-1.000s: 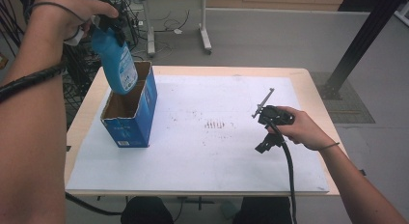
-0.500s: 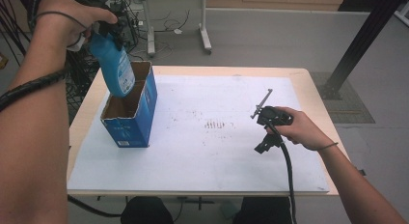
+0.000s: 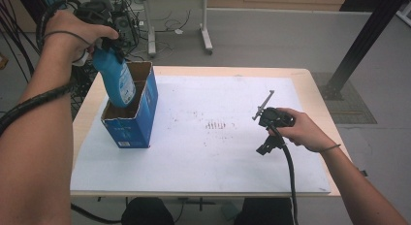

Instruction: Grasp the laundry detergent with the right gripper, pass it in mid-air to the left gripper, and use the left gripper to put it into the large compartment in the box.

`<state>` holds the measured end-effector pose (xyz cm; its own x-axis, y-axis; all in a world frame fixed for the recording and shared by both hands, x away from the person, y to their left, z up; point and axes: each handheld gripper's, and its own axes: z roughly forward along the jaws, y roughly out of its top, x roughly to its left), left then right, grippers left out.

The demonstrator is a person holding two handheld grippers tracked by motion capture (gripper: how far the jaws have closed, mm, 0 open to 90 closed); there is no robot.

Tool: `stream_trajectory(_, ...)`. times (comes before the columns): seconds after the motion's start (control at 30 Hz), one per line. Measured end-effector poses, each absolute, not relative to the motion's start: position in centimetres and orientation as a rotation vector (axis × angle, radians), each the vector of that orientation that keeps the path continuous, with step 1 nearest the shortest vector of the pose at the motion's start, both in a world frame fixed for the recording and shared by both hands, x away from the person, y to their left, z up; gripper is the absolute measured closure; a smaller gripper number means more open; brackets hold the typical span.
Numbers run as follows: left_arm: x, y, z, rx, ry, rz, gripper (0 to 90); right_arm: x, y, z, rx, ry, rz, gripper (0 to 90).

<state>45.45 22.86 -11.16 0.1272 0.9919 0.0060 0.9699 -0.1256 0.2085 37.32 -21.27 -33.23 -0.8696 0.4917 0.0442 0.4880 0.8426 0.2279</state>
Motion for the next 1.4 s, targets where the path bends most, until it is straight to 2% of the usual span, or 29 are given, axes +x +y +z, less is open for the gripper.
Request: stream_trajectory(1.4,46.1,22.8,-21.5,2.247,2.040,0.182,37.3,37.0,-20.7,-33.5,0.768,3.001,0.376,4.1)
